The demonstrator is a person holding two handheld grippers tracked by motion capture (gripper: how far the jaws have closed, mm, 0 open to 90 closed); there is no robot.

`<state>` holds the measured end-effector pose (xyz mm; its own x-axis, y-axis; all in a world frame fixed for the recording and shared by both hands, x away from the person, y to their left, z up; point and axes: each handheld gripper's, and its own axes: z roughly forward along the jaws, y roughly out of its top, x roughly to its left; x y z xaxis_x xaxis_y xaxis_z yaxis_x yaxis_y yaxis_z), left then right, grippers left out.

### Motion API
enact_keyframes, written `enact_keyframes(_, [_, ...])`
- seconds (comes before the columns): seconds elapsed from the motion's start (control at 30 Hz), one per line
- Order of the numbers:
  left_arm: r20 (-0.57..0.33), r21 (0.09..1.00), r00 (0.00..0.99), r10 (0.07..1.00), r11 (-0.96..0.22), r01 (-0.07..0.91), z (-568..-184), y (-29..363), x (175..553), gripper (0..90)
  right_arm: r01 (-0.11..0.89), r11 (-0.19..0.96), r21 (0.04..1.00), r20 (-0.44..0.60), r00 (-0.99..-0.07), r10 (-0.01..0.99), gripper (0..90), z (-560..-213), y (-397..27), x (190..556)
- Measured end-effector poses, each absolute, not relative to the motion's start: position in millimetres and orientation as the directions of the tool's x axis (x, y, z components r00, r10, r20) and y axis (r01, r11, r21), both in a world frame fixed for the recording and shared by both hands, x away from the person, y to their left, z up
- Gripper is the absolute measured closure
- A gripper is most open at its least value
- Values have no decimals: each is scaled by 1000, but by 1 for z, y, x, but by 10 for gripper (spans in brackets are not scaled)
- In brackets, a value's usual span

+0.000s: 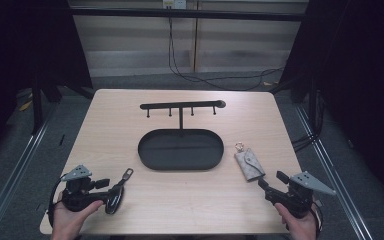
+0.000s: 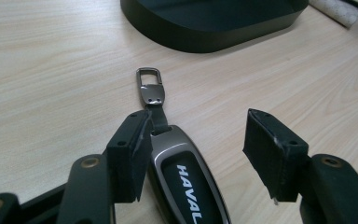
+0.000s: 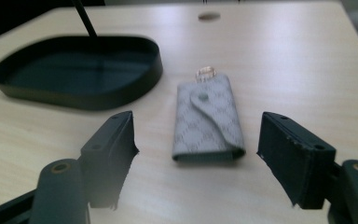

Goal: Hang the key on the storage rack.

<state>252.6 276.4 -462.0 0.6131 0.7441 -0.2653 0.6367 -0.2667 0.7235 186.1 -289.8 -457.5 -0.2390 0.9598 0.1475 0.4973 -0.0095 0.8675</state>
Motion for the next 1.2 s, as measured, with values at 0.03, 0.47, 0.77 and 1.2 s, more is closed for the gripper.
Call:
enact_keyframes(0.03, [-263, 721, 610, 748, -267, 639, -462, 276, 253, 413, 497, -9, 868, 148, -239, 960, 273, -457, -290, 186])
enact_keyframes(0.47, [-237, 714, 606, 759, -287, 638, -459, 273, 253, 418, 551, 6, 834, 191, -298, 935, 198, -461, -290, 181])
enact_keyframes(0.77, [-222, 719, 632, 743, -313, 621, -456, 264, 257, 451, 549, -7, 836, 195, -286, 938, 190, -462, -292, 176])
enact_keyframes(1.2, [-233, 633, 593, 770, -343, 694, -441, 254, 284, 544, 579, 22, 815, 205, -324, 923, 186, -464, -289, 180])
